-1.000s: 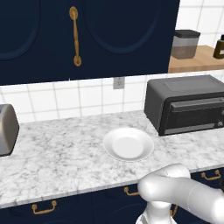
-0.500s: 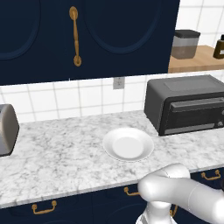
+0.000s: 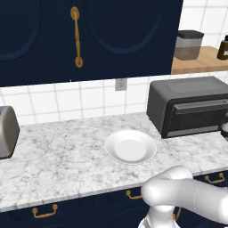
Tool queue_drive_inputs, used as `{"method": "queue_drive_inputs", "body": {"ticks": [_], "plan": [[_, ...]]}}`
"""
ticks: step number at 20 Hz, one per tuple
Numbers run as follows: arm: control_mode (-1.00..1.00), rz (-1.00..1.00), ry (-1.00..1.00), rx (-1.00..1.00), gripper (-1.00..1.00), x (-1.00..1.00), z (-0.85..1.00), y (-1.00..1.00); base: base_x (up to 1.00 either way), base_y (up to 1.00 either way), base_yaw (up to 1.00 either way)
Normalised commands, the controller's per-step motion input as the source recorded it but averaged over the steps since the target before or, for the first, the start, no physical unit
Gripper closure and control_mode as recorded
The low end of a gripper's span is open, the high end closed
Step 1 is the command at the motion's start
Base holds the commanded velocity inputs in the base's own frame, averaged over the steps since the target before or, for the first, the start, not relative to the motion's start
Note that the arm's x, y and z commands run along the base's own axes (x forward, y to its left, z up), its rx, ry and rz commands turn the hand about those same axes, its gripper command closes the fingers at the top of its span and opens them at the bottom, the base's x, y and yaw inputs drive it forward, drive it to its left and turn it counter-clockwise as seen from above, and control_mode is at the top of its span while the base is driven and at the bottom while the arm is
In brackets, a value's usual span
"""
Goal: Pick up the kebab skewer and baguette bread, and place them inside the toaster oven. Close the toaster oven door and start by setting the timer.
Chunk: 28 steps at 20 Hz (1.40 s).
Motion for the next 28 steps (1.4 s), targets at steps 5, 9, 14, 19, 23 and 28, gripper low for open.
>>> {"method": "queue_drive_inputs", "body": {"ticks": [5, 9, 14, 19, 23, 28], "plan": [[-1.0, 0.0, 0.1, 0.01, -1.0, 0.23, -0.03, 0.0, 0.0, 0.0, 0.0], [-1.0, 0.0, 0.05, 0.06, -1.0, 0.15, 0.0, 0.0, 0.0, 0.0, 0.0], [-1.0, 0.0, 0.01, 0.06, -1.0, 0.15, 0.0, -0.05, 0.0, 0.0, 0.0], [-1.0, 0.0, 0.0, 0.04, -1.0, 0.06, 0.0, -0.03, 0.0, 0.0, 0.0], [-1.0, 0.0, 0.0, 0.03, -1.0, 0.0, -0.01, 0.0, 0.0, 0.0, 0.0], [-1.0, 0.0, 0.0, 0.02, -1.0, 0.0, -0.09, 0.0, 0.0, 0.0, 0.0]]}}
